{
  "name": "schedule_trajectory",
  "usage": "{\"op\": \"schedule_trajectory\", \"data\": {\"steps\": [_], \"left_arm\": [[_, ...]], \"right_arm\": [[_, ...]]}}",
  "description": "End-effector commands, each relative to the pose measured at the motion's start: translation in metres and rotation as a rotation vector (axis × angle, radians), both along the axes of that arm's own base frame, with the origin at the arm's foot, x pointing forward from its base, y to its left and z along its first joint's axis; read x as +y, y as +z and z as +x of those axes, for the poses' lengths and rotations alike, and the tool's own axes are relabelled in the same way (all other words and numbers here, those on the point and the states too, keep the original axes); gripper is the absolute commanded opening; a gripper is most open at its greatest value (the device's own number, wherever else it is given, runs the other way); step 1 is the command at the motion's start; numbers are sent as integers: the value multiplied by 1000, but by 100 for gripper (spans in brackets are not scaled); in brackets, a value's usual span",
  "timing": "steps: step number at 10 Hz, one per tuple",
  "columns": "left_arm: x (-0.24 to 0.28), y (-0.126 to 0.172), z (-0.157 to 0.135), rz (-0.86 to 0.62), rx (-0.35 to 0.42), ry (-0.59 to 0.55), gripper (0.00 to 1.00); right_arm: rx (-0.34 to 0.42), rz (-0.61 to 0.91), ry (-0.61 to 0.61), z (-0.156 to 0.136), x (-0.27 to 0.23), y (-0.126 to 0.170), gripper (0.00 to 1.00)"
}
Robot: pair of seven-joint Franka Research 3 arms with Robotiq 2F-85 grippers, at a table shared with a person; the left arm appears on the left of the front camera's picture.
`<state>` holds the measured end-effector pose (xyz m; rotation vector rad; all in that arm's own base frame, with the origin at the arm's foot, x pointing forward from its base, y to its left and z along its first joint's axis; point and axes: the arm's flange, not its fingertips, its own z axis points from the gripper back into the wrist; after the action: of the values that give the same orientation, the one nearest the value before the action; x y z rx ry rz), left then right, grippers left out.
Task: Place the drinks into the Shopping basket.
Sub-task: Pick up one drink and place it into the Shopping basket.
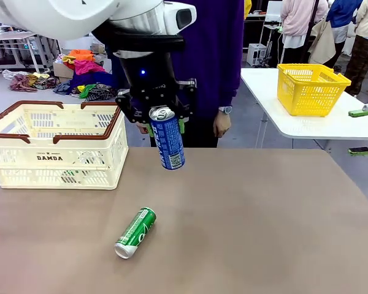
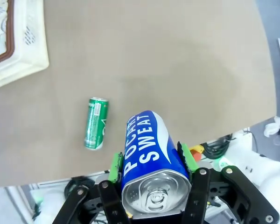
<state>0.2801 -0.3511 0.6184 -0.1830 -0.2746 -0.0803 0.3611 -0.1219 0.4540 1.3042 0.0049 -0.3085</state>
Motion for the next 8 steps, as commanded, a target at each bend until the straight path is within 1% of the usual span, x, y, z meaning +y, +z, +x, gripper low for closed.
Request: {"op": "schedule_trajectory", "data": {"steps": [1, 4, 5, 6, 7, 8], "left_arm": [[-21, -6, 7, -5, 7, -23, 0], [-21, -6, 7, -5, 7, -23, 0], [-22, -16, 5, 17, 12, -24, 0], [-8, -1, 40, 5, 21, 105, 0], [15, 12, 86, -37, 36, 186, 0], [47, 19, 139, -50, 31, 224, 0]], "right_arm": [[-16, 13, 2, 0, 0, 2, 100], [-16, 13, 2, 0, 0, 2, 100], [-16, 13, 2, 0, 0, 2, 100], [-16, 13, 2, 0, 0, 2, 100], [-16, 13, 2, 0, 0, 2, 100], [-16, 13, 2, 0, 0, 2, 100]]}}
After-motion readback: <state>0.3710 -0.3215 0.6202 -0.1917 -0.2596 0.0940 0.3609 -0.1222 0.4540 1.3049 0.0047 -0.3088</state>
